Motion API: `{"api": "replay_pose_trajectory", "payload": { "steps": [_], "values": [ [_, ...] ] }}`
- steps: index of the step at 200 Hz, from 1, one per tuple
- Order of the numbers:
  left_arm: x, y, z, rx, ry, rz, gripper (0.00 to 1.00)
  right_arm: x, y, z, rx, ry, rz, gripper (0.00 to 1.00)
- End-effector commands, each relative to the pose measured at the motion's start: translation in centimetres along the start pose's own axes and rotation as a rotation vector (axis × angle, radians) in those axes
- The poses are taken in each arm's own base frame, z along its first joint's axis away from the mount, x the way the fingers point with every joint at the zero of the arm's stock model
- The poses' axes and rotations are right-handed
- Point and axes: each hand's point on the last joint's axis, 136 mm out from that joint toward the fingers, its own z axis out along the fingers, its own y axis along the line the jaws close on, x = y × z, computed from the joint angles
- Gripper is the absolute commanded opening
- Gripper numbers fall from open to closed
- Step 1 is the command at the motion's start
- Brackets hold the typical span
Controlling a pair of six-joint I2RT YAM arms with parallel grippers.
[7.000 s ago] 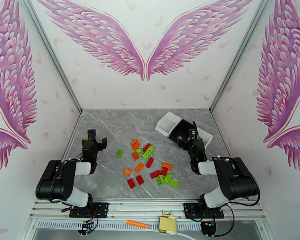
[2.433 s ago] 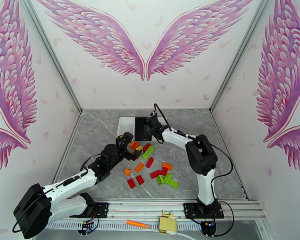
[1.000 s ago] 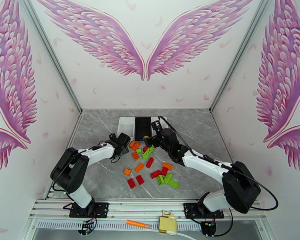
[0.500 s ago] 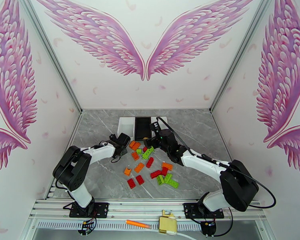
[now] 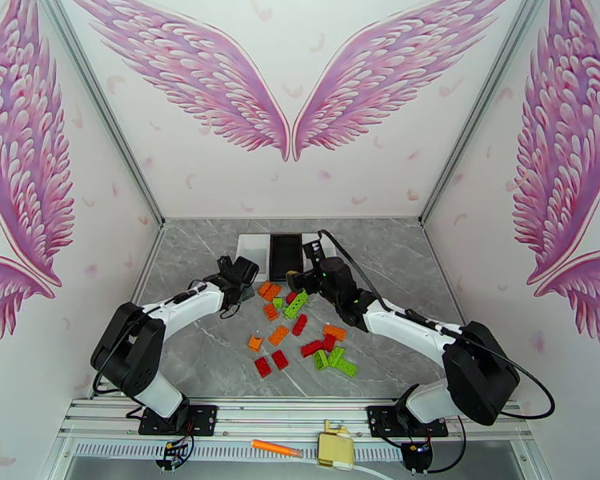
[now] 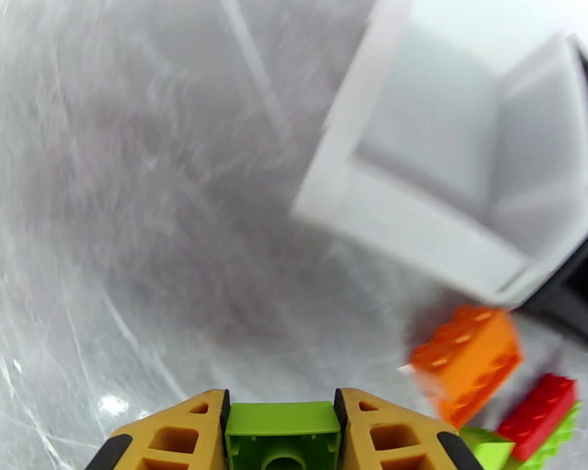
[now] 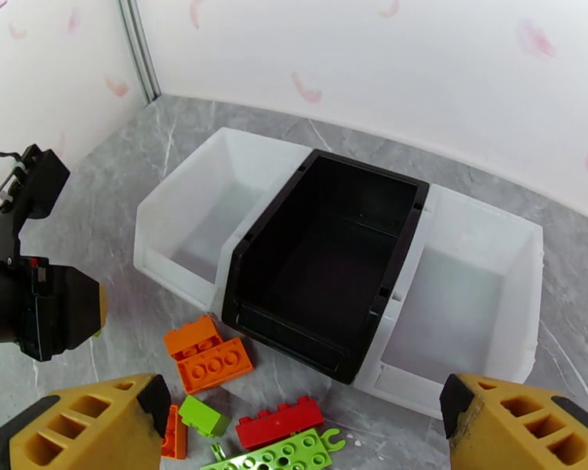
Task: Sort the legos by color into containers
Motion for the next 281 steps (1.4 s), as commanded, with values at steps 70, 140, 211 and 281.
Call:
{"api": "replay_pose_trajectory", "payload": {
  "steps": [70, 140, 211, 281],
  "values": [
    [-9.2, -6.6, 0.7, 0.081, -0.171, 0.063, 0.33, -1.1, 0.3, -0.7, -0.002, -0.035, 0.059, 0.96],
    [-10.2, -8.8, 4.3, 0.087, -0.152, 0.094, 0.34, -0.4, -0.2, -1.0, 0.023, -0.015, 0.075, 0.96],
    [-12.2, -8.3, -0.3, 0.135, -0.224, 0.095, 0.58, 0.3, -0.6, -1.0, 0.051, 0.036, 0.069, 0.97],
    [-10.9, -2.6, -6.3, 0.149, -0.280, 0.077, 0.90, 2.2, 1.1, 1.0, -0.014, 0.196, 0.028, 0.98]
  ]
}}
